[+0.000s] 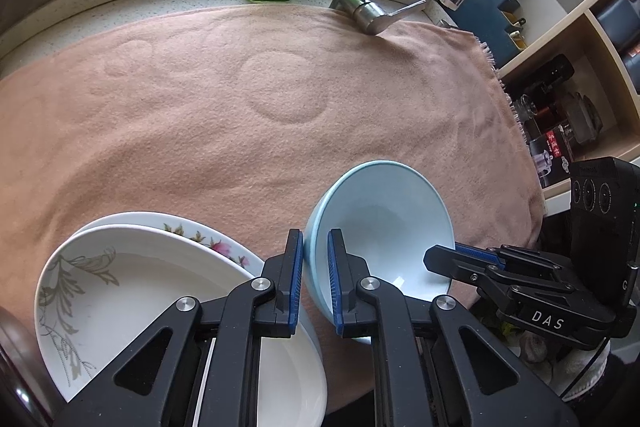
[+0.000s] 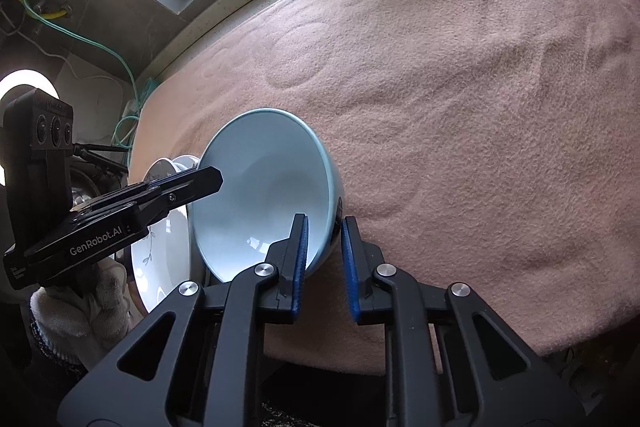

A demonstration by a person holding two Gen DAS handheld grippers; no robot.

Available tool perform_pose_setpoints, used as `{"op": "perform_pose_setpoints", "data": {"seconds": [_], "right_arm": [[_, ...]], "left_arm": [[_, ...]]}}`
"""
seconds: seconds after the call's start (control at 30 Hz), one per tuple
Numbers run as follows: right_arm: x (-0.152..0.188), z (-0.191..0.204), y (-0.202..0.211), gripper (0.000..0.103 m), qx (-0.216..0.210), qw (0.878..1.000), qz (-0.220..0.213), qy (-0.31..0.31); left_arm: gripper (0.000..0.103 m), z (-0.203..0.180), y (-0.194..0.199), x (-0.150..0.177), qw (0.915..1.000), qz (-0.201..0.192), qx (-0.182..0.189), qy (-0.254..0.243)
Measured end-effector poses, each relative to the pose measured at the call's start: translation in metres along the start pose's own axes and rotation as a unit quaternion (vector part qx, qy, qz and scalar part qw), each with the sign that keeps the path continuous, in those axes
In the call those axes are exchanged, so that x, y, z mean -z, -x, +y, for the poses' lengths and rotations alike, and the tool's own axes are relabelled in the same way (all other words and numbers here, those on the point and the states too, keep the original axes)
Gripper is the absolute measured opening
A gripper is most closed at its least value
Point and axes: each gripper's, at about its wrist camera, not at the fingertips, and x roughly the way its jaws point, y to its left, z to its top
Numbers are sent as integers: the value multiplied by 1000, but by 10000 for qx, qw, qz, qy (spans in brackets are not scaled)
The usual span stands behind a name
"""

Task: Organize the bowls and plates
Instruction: 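Lift the pale blue bowl with the right tool toward the steel bowls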

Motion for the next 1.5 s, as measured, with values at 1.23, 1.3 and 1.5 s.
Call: {"op": "perform_pose_setpoints", "data": {"seconds": [1.23, 1.3, 1.5], "right_arm": [[-28, 152, 2, 17, -345, 9904, 38, 1340], [-26, 166, -4, 17, -394, 9888, 99, 1436], [-18, 210, -22, 17, -521, 9818, 252, 1807]], "left_arm": [[11, 75, 130, 30, 9875, -1243, -158, 958], [11, 84, 137, 37, 9858, -1296, -220, 1046], [11, 118, 163, 60, 9785, -1470, -323, 1407]]}}
